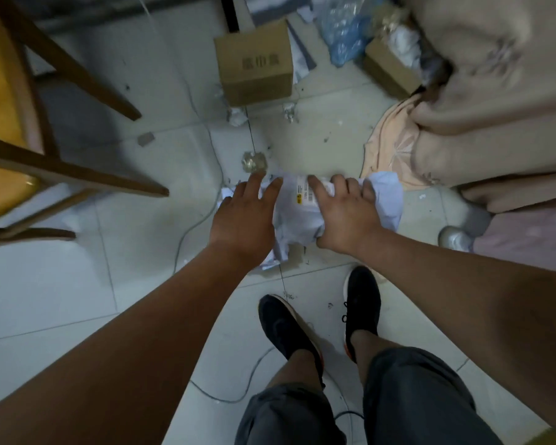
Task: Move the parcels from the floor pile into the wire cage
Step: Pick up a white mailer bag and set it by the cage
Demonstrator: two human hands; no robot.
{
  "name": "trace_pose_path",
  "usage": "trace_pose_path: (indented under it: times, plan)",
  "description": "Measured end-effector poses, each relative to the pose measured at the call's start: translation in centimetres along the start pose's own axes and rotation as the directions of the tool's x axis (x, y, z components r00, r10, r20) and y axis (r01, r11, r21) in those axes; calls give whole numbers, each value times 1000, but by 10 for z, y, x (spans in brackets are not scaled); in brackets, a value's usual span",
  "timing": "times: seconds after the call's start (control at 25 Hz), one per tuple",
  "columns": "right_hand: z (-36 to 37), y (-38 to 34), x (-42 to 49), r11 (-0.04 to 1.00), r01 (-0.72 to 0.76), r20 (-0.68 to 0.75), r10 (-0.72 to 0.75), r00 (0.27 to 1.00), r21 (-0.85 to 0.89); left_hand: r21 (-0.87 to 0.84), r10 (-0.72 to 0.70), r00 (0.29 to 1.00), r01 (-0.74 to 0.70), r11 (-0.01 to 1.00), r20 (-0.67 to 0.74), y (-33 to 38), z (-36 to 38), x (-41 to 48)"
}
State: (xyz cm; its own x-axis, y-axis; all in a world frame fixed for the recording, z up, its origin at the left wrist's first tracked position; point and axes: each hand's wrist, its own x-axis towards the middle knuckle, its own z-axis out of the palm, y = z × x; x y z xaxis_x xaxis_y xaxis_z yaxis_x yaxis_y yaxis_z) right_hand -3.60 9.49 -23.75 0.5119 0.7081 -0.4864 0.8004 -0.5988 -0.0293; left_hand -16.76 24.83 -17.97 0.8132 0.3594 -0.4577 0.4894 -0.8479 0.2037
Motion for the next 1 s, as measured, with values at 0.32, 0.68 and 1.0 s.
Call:
trace_pose_path:
  times: [0.32, 0.68, 1.0]
  plan:
    - [-187, -17, -86, 1000, -16, 103, 14, 995, 17, 48, 20, 1000, -19, 999, -18, 39, -160, -80]
    - [-311, -5, -190, 991, -107, 53, 103, 993, 86, 55, 89, 992, -84, 995, -91, 95, -277, -151]
    - [-335, 31, -274, 921, -326, 31, 327, 945, 212, 131, 294, 954, -286, 949, -50, 167, -310, -164]
